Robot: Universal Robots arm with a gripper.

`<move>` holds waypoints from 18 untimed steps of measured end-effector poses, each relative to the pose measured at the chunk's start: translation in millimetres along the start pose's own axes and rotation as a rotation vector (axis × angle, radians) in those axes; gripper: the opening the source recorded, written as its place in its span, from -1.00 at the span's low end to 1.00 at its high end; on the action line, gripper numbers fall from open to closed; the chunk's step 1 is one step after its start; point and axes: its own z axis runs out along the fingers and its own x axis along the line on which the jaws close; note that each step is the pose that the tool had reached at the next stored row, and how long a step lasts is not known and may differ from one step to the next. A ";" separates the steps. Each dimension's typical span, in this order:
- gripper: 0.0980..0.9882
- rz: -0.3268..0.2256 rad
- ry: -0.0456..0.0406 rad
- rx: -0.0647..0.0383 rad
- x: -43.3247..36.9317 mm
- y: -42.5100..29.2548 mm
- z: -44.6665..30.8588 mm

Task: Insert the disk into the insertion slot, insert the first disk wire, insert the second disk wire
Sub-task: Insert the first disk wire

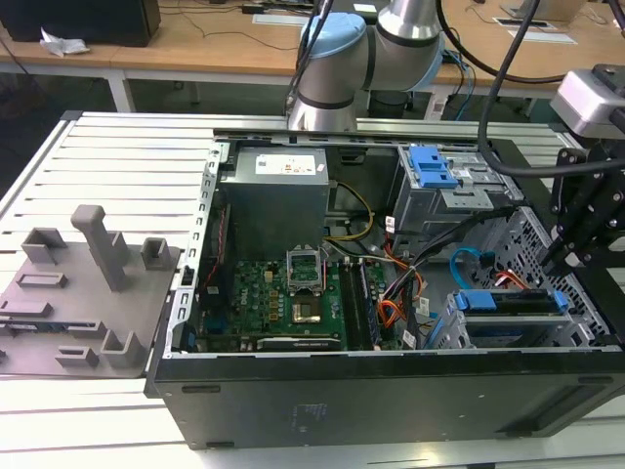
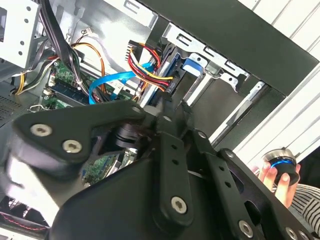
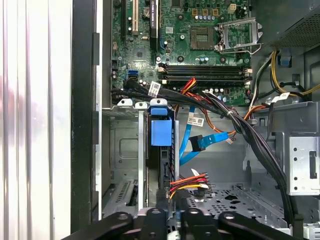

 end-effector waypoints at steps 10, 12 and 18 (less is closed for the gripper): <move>-0.98 0.000 0.0003 0.000 0.0 1.1 -0.4; -0.98 0.000 0.0001 0.000 0.3 10.2 5.1; -0.98 0.000 0.0002 0.000 0.5 19.7 8.3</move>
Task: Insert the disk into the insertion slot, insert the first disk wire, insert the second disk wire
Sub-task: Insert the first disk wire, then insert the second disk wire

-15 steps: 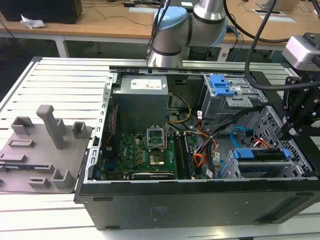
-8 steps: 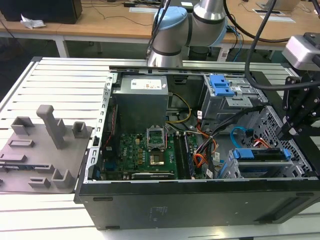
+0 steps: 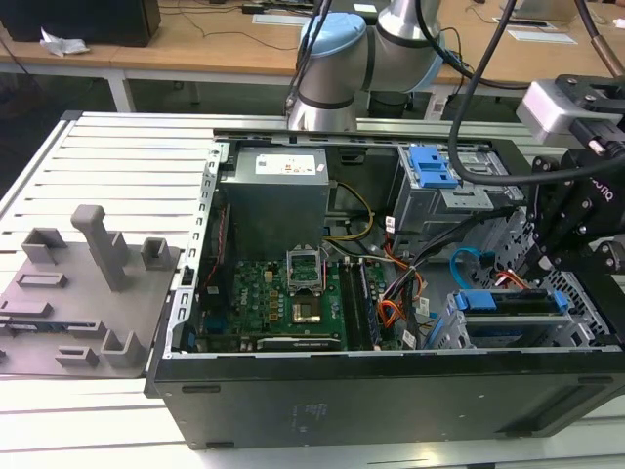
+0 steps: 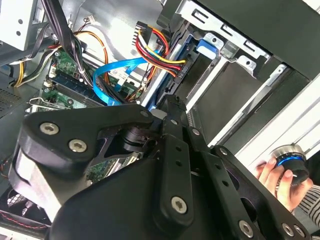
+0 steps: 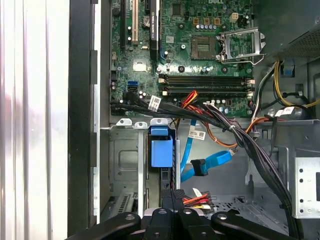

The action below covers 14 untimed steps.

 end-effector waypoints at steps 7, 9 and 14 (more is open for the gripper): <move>-0.98 0.000 -0.0001 0.000 0.0 0.1 0.1; -0.98 0.000 -0.0001 0.000 0.0 0.1 0.2; -0.84 0.000 -0.0001 0.000 0.0 0.2 0.3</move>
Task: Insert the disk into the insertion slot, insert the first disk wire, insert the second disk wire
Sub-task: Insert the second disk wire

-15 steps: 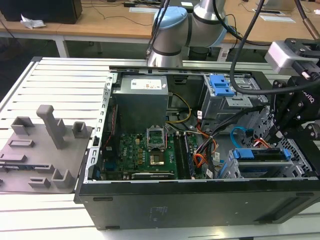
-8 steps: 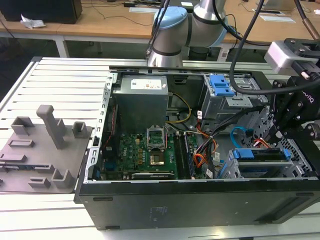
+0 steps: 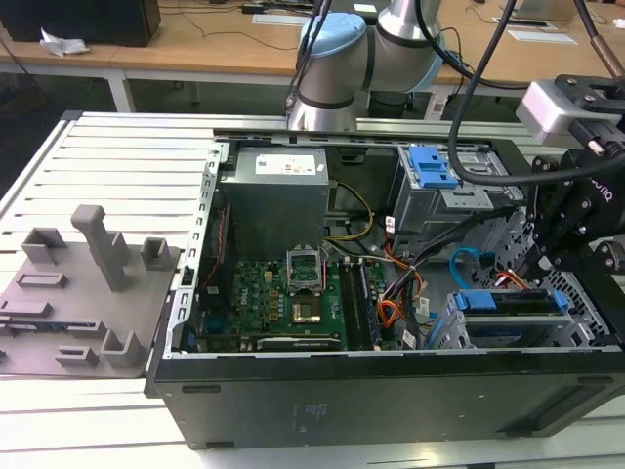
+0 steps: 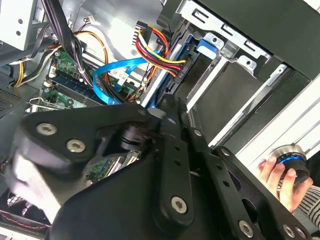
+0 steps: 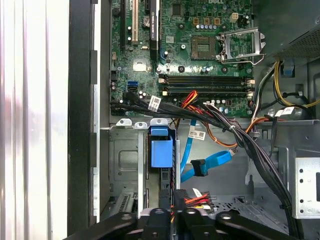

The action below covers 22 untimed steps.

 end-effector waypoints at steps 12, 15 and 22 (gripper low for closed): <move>-0.41 -0.008 0.0003 0.000 -11.2 -2.6 0.1; -0.41 -0.010 0.0004 0.000 -20.7 -6.3 0.1; -0.41 -0.010 0.0003 0.000 -34.2 -6.3 0.5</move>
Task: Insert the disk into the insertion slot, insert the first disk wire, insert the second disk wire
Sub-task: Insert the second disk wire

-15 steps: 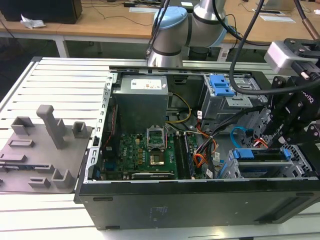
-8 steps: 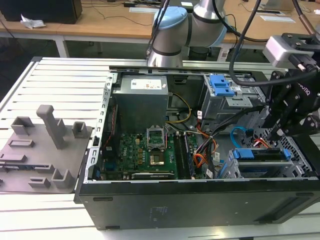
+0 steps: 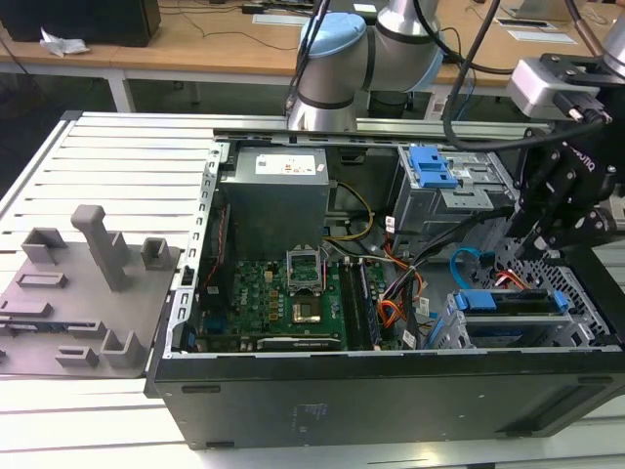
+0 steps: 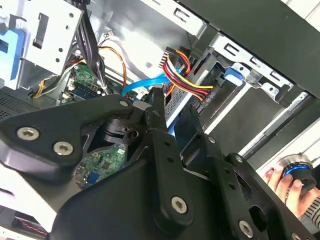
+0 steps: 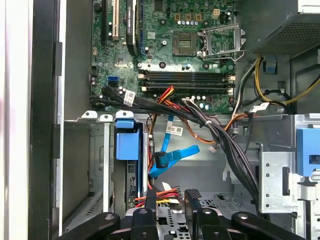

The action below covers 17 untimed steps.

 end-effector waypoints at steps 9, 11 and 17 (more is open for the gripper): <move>-0.41 -0.011 0.0026 0.000 2.8 29.8 3.7; -0.41 -0.017 0.0070 0.000 3.0 32.6 4.5; -0.41 -0.087 0.0174 -0.001 3.1 35.8 9.5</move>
